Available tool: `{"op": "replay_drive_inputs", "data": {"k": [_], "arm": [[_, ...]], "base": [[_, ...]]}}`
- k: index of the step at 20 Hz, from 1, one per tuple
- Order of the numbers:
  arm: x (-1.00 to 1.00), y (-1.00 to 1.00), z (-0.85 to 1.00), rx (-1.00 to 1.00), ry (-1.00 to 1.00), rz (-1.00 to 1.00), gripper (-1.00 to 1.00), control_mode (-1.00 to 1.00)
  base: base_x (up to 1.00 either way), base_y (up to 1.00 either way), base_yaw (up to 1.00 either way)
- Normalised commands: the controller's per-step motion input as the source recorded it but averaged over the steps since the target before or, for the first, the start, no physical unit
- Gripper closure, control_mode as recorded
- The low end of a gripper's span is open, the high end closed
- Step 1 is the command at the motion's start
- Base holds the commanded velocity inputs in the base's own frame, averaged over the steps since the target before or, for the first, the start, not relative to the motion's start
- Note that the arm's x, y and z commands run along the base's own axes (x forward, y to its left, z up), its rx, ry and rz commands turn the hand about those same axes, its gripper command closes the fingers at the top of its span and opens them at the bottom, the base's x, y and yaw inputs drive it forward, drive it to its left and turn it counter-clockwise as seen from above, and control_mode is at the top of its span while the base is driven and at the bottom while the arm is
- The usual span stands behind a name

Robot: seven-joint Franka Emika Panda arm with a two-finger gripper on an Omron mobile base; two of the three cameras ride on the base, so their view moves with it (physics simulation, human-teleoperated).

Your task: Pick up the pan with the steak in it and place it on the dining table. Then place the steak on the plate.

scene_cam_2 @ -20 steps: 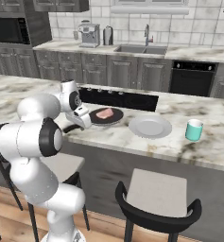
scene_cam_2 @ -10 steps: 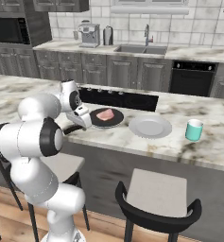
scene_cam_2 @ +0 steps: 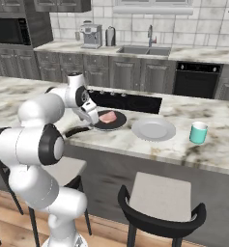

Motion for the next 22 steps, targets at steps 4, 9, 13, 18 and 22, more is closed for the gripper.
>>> {"op": "replay_drive_inputs", "data": {"k": [4,9,13,18,22], "arm": [[0.55,-0.37,0.2,0.04,-0.03,0.0,-1.0,-1.0],[0.78,-0.47,0.0,0.03,0.0,0.0,-1.0,-1.0],[0.21,-0.37,0.0,0.0,-0.01,0.01,-1.0,-1.0],[0.07,-0.21,-0.07,-0.01,-0.03,0.01,-1.0,-1.0],[0.0,-0.05,-0.01,0.0,0.0,0.01,-1.0,-1.0]], "base": [[0.0,0.0,0.0],[0.0,0.0,0.0],[0.0,0.0,0.0],[0.0,0.0,0.0],[0.0,0.0,0.0]]}}
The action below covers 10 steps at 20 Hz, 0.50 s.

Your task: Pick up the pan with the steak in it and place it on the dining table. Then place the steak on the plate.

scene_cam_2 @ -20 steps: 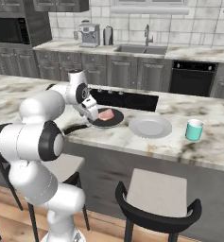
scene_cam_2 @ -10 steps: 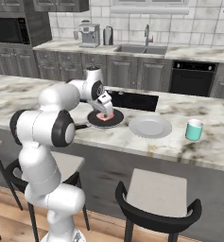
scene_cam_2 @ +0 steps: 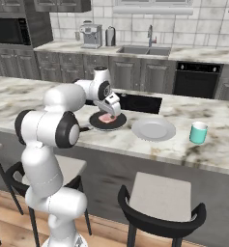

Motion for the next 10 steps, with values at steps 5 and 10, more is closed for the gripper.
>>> {"op": "replay_drive_inputs", "data": {"k": [5,10], "arm": [[0.09,-0.05,-0.09,0.0,0.0,0.0,-1.0,-1.0],[0.2,-0.1,-0.23,0.0,0.0,0.01,-1.0,-1.0]], "base": [[0.0,0.0,0.0],[0.0,0.0,0.0]]}}
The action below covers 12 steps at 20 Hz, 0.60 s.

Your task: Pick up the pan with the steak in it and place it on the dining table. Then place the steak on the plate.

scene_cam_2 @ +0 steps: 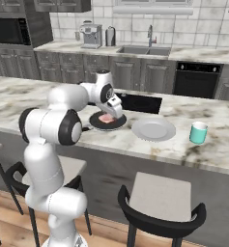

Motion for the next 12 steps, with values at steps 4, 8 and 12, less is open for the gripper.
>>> {"op": "replay_drive_inputs", "data": {"k": [4,8,12], "arm": [[0.14,-0.08,-0.23,0.0,0.0,0.01,-1.0,-1.0],[0.12,-0.01,-0.22,0.0,0.0,0.0,-1.0,-1.0],[0.02,0.0,-0.19,0.0,-0.01,0.0,-1.0,-1.0]], "base": [[0.0,0.0,0.0],[0.0,0.0,0.0],[0.0,0.0,0.0]]}}
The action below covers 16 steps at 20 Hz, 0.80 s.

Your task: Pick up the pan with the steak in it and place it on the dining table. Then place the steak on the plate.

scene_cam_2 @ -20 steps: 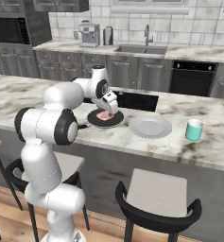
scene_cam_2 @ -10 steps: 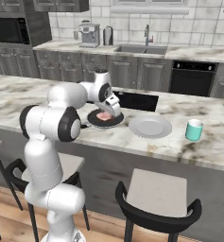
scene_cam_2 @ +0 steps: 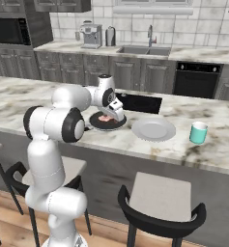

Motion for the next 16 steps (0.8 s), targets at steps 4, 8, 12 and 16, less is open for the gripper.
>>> {"op": "replay_drive_inputs", "data": {"k": [4,8,12,16], "arm": [[0.03,0.0,-0.13,0.0,-0.01,0.01,-1.0,-1.0],[0.01,0.0,-0.09,-0.01,0.0,0.01,1.0,-1.0],[0.01,0.0,0.0,0.0,0.0,0.0,1.0,-1.0],[0.07,-0.03,0.03,0.01,-0.02,0.0,1.0,-1.0]], "base": [[0.0,0.0,0.0],[0.0,0.0,0.0],[0.0,0.0,0.0],[0.0,0.0,0.0]]}}
